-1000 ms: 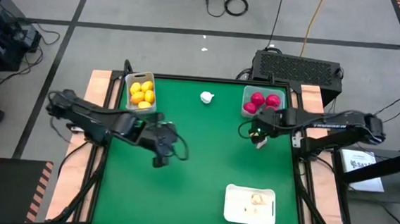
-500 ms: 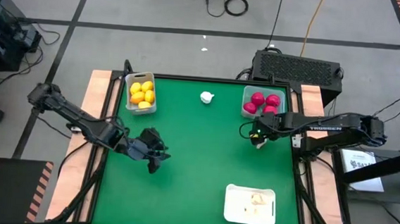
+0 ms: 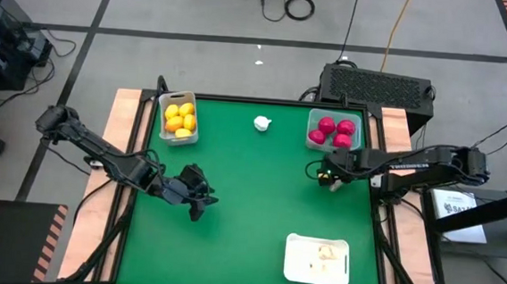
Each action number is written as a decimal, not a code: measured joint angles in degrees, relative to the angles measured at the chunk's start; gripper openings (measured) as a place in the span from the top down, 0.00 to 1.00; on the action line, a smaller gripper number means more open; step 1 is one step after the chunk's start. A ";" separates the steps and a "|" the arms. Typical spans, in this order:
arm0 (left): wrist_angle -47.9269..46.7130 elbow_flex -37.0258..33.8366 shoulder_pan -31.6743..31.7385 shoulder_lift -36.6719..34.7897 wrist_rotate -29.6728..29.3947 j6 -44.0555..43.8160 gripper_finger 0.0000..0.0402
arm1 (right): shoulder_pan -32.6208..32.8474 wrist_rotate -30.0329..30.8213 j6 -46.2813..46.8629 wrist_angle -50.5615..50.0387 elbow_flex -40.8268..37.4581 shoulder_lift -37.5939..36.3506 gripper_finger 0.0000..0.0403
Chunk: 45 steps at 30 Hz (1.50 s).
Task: Sort produce into baskets
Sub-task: Put the white garlic in the white bin
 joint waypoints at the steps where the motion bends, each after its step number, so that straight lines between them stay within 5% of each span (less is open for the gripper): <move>1: 0.02 0.00 0.00 0.00 -0.01 0.02 0.55 | 0.02 -0.15 0.14 0.90 -0.61 -0.08 0.28; 23: -0.30 -0.02 0.00 0.02 -0.39 1.99 0.55 | 3.68 -7.30 3.82 1.93 -1.64 -0.07 0.49; 31: -0.26 -0.02 0.02 0.02 -0.41 3.32 0.55 | 4.59 -10.37 2.31 4.57 -1.35 -0.09 0.66; 39: 0.04 -0.02 0.40 0.02 -0.39 5.11 0.55 | 6.70 -15.74 -0.68 12.44 7.99 -0.09 0.69; 45: 0.61 -0.02 2.28 0.02 0.00 8.83 0.55 | 16.50 -15.89 4.32 11.91 18.85 -0.09 0.68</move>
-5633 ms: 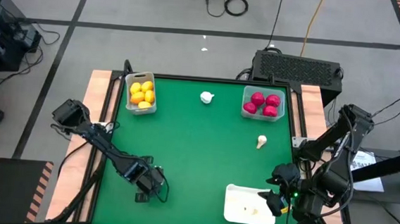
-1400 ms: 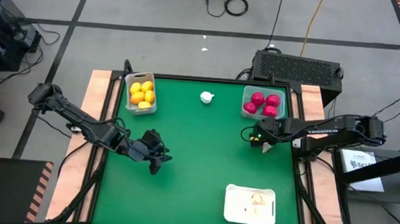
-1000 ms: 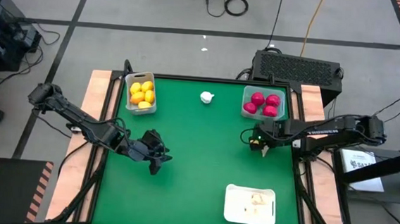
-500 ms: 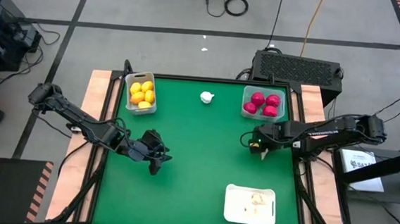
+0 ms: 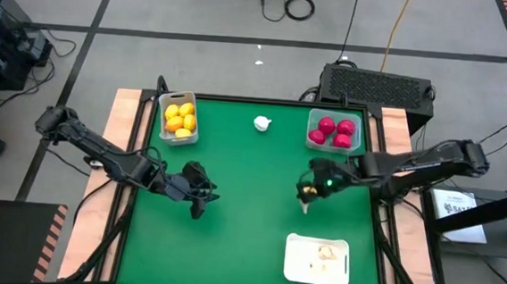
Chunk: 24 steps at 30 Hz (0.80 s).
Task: Sort produce into baskets
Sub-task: Put the white garlic in the white bin
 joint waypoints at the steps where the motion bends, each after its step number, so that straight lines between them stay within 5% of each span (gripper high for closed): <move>1: 0.73 0.00 0.30 0.01 0.23 1.30 0.55 | 2.35 0.24 1.81 0.02 1.46 0.00 0.68; 13: 12.75 0.00 7.70 0.02 13.61 21.95 0.55 | 28.24 5.93 34.08 -0.10 9.46 12.26 0.68; 18: 15.30 0.00 12.04 0.02 21.12 26.53 0.55 | 31.50 5.80 44.63 -1.02 10.50 18.04 0.68; 24: 15.78 0.00 15.59 0.02 27.48 28.55 0.55 | 31.57 5.83 46.09 -3.39 11.33 20.39 0.68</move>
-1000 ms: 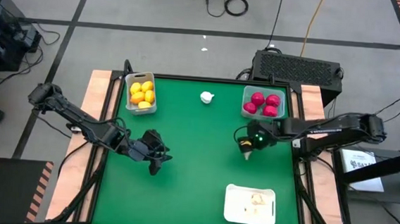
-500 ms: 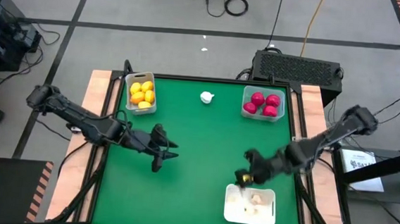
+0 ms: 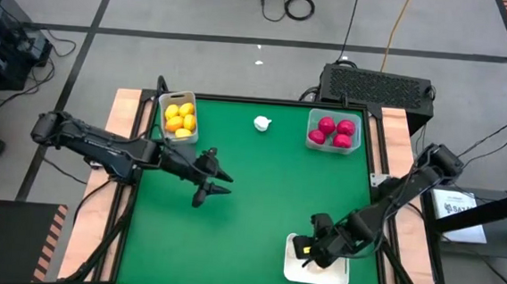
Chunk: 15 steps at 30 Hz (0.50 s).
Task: Sort produce into baskets
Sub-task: Put the white garlic in the white bin
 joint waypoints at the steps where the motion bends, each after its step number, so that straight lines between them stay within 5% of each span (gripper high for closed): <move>1: -0.04 0.00 0.28 0.00 0.72 0.02 0.55 | -0.05 -0.02 0.04 -1.15 0.00 0.08 0.67; 15: -5.50 0.00 0.24 0.00 6.08 0.00 0.55 | -1.66 -0.26 -1.66 -5.56 -0.02 -0.33 0.39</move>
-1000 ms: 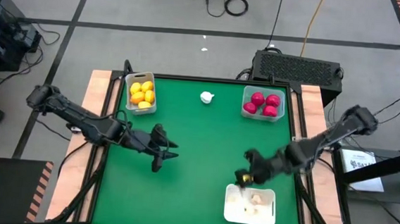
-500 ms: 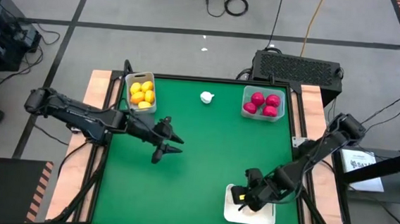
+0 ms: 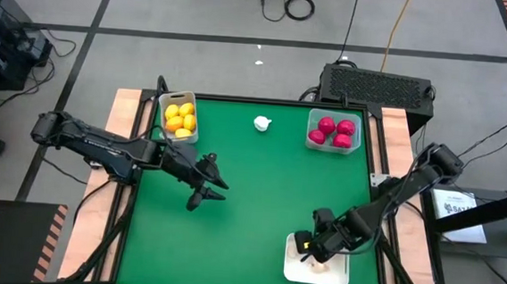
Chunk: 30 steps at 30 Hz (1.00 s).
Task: Sort produce into baskets
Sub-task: Put the white garlic in the white bin
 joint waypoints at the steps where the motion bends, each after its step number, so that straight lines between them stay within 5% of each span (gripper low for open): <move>1: -0.12 0.00 0.00 0.00 0.00 0.00 0.55 | -0.34 0.02 -0.43 -0.01 0.00 -0.20 0.37; 8: -0.16 0.00 0.00 0.00 0.00 -0.25 0.55 | -5.56 8.40 -5.51 -1.75 0.00 -4.54 0.36; 15: -0.99 0.00 1.09 0.00 -0.06 -3.10 0.55 | -22.53 20.32 -31.13 4.23 0.02 -9.76 0.39; 23: -0.94 0.00 8.36 0.00 -0.50 -7.52 0.55 | -52.09 10.18 -71.06 21.15 0.00 -5.46 0.43; 30: -0.63 0.00 13.88 0.00 -0.57 -12.64 0.55 | -66.79 -5.80 -81.61 38.51 0.14 3.56 0.42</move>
